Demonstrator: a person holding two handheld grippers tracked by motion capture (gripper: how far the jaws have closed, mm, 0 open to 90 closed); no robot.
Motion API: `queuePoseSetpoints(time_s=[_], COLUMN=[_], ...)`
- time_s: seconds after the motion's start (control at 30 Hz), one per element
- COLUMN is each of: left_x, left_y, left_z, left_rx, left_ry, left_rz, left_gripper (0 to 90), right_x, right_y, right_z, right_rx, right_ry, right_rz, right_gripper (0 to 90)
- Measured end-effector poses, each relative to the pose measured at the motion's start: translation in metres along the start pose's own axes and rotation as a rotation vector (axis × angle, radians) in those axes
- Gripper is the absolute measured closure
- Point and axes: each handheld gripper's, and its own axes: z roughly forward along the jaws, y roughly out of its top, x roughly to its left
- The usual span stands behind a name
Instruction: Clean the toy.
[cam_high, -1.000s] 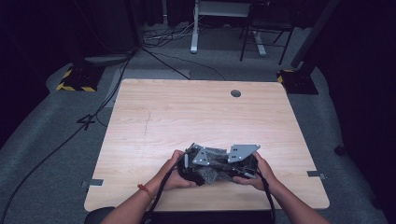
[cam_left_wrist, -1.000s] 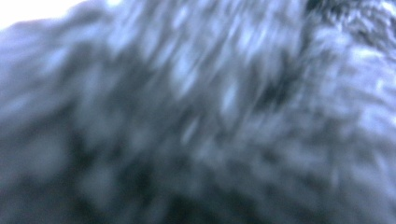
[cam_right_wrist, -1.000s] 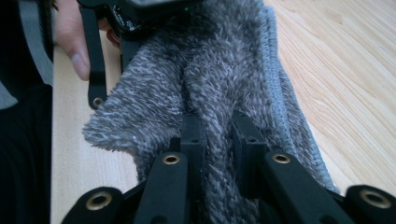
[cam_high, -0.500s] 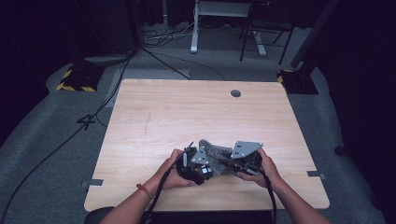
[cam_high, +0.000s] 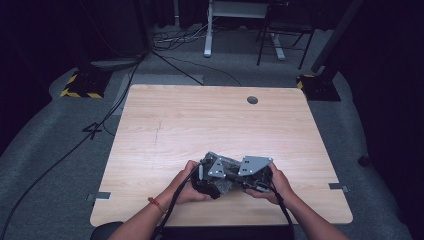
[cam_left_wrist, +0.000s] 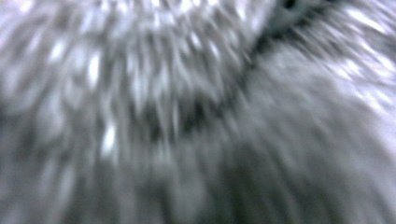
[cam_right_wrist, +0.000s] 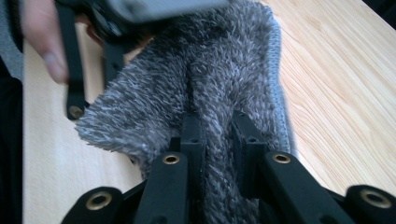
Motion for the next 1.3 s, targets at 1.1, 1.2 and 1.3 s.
queuePoseSetpoints(time_s=[1.1,1.2,1.3], left_x=[-0.003,-0.001,-0.001], left_y=[0.001,0.000,0.001], left_z=[-0.013,-0.015,-0.012], left_rx=[-0.027,-0.033,-0.027], left_ry=[0.011,0.007,0.007], left_rz=[0.006,-0.009,-0.002], left_gripper=[33.9,33.9,33.9], right_x=[-0.012,-0.011,-0.003], right_y=[-0.016,-0.018,-0.013], right_z=[-0.011,-0.014,-0.016], right_rx=[0.039,0.031,0.001], right_ry=[-0.057,-0.050,-0.032], right_rz=[0.036,0.033,0.001], right_gripper=[77.2,77.1,77.2])
